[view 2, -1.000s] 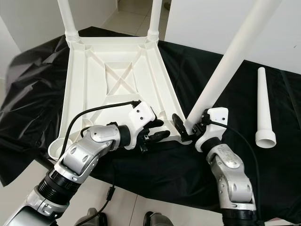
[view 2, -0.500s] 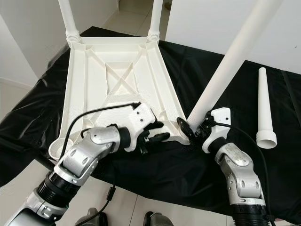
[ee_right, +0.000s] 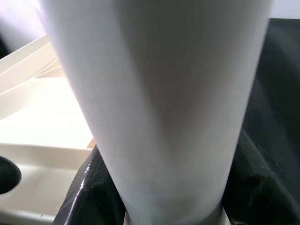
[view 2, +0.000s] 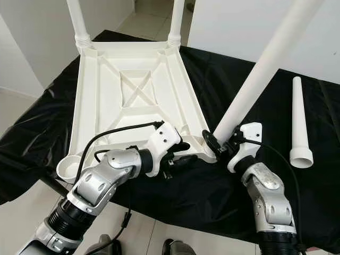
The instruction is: Building children table
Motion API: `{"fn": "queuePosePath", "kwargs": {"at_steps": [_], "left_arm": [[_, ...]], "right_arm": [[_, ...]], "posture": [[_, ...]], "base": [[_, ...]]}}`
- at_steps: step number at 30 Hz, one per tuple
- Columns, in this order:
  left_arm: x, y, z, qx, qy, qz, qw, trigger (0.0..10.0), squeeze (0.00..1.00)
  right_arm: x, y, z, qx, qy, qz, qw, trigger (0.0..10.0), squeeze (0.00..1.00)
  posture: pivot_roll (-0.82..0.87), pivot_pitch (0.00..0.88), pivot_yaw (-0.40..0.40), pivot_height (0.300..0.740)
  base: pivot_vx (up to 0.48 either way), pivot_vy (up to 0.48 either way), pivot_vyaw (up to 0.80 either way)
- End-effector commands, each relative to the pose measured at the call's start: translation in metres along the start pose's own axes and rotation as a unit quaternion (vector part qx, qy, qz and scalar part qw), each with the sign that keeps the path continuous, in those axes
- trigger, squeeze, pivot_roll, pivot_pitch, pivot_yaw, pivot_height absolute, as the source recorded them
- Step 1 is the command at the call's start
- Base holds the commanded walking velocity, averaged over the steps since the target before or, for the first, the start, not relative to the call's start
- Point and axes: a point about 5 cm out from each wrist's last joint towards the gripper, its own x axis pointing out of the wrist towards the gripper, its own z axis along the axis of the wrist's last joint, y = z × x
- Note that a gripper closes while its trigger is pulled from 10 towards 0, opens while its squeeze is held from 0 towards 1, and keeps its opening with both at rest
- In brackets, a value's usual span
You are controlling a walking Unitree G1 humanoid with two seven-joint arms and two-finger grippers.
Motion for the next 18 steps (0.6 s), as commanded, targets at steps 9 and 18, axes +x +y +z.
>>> {"fn": "queuePosePath", "kwargs": {"at_steps": [9,18], "left_arm": [[0.001,0.008,0.005,-0.005,-0.020,0.067,0.998,10.0,0.00],[-0.003,0.013,0.002,0.002,-0.012,0.075,0.997,10.0,0.00]], "right_arm": [[-0.005,0.017,-0.009,0.038,0.004,-0.080,0.996,10.0,0.00],[-0.003,0.039,-0.008,0.052,0.005,-0.222,0.974,10.0,0.00]], "posture": [[0.02,0.140,-0.063,0.740],[0.02,0.141,-0.070,0.740]], "base": [[0.000,0.000,0.00],[0.000,0.000,0.00]]}}
